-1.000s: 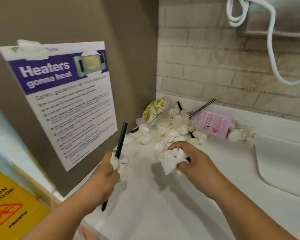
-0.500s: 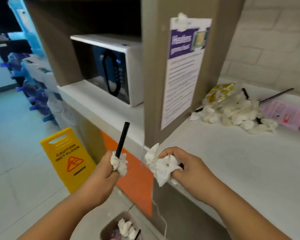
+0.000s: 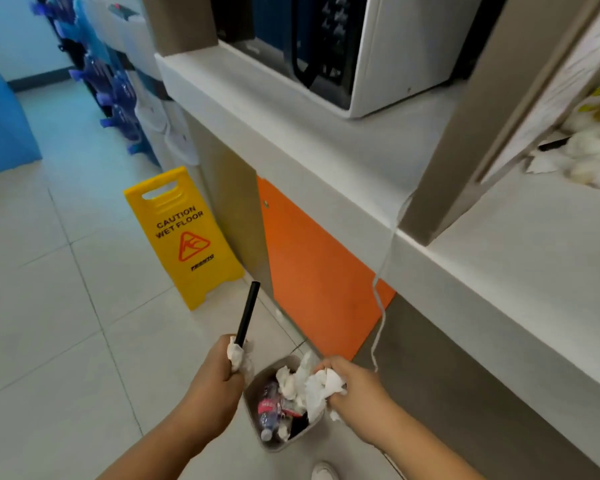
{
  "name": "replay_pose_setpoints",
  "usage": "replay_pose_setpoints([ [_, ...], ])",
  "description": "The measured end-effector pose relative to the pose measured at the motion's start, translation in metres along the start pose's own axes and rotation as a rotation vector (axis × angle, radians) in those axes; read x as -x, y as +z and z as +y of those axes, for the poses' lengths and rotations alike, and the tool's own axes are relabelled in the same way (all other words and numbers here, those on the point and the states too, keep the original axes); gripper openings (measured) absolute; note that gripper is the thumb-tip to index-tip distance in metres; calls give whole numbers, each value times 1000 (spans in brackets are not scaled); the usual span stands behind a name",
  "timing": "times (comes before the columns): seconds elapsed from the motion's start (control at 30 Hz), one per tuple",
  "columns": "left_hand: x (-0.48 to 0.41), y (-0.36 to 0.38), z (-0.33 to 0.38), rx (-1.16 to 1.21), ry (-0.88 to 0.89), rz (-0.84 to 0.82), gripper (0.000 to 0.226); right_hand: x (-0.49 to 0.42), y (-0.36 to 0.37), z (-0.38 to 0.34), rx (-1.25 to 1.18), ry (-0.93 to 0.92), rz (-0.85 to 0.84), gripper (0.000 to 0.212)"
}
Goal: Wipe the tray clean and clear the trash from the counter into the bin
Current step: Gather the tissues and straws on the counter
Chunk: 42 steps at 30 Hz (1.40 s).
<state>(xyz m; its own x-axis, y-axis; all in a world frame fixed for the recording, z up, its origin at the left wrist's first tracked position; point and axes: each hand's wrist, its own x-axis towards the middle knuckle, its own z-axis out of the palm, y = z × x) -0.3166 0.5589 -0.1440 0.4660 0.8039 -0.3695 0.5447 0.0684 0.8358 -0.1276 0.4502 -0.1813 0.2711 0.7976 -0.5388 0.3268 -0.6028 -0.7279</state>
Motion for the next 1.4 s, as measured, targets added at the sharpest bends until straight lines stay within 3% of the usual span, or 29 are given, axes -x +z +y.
replay_pose_setpoints([
  [0.23,-55,24,-86,88,-133,42,36,-107,74,77,11,106,-57,50],
  [0.37,-82,35,-134,142,-172,63,26,-154,113,114,88,117,-49,42],
  [0.47,-95,45,-170,176,-225,64,28,-182,134,137,130,141,-35,48],
  [0.83,-115,73,-218,92,-267,19,19,-227,170,192,81,132,-108,59],
  [0.93,-120,78,-225,65,-312,12,20,-225,168,196,-35,105,-68,46],
  [1.03,-126,84,-228,-12,-317,-39,26,-216,157,177,-330,77,-31,28],
  [1.17,-137,101,-229,-56,-302,-79,28,-213,132,137,-688,-18,-75,47],
  [1.3,-151,128,-227,-69,-284,-115,36,-220,120,123,-604,-127,-57,20],
  [1.4,-160,149,-228,-12,-287,-128,34,-226,121,133,-481,-99,-48,13],
])
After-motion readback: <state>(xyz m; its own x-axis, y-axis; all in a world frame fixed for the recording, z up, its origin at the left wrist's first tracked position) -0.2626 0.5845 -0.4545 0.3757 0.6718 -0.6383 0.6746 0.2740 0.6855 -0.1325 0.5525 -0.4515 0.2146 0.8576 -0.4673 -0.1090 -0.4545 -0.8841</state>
